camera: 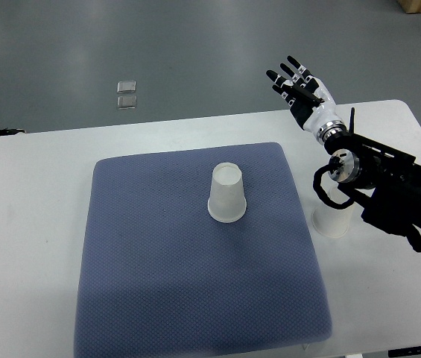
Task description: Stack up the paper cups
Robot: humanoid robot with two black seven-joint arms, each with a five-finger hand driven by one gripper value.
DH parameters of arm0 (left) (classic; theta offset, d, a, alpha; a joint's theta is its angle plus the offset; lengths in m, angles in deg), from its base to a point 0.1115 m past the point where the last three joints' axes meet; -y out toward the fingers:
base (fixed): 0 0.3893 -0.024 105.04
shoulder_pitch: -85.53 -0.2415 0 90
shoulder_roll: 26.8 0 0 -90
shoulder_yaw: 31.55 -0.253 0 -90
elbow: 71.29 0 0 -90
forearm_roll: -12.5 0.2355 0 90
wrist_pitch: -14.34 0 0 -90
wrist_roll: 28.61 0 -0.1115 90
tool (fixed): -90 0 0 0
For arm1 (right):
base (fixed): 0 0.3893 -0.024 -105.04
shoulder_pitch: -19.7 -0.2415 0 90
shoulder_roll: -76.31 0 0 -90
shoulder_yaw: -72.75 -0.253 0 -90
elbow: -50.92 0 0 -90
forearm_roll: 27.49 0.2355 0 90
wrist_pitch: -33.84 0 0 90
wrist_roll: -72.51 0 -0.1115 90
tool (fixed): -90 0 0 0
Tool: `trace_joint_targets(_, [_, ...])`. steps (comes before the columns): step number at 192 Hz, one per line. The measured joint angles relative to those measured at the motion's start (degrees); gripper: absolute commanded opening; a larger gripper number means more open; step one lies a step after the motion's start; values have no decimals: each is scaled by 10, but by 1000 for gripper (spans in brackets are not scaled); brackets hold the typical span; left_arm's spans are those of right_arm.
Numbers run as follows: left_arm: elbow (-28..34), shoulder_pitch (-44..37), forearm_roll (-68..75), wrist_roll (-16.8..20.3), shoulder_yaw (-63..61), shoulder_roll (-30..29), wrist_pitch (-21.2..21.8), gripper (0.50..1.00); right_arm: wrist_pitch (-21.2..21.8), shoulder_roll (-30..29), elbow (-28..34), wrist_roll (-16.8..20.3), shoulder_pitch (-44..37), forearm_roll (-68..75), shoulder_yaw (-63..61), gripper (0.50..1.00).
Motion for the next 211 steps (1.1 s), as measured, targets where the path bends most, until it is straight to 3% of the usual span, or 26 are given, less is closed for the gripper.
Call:
trace_joint_targets(128, [0, 0, 0, 0, 0, 0, 0, 1000, -3, 39, -5, 7, -44, 0, 2, 915])
trace_joint_targets(178, [0, 0, 0, 0, 0, 0, 0, 1000, -5, 86, 3, 16, -67, -29, 2, 915])
trace_joint_targets(211, [0, 0, 0, 0, 0, 0, 0, 1000, -3, 125, 9, 33, -90, -120, 11, 915])
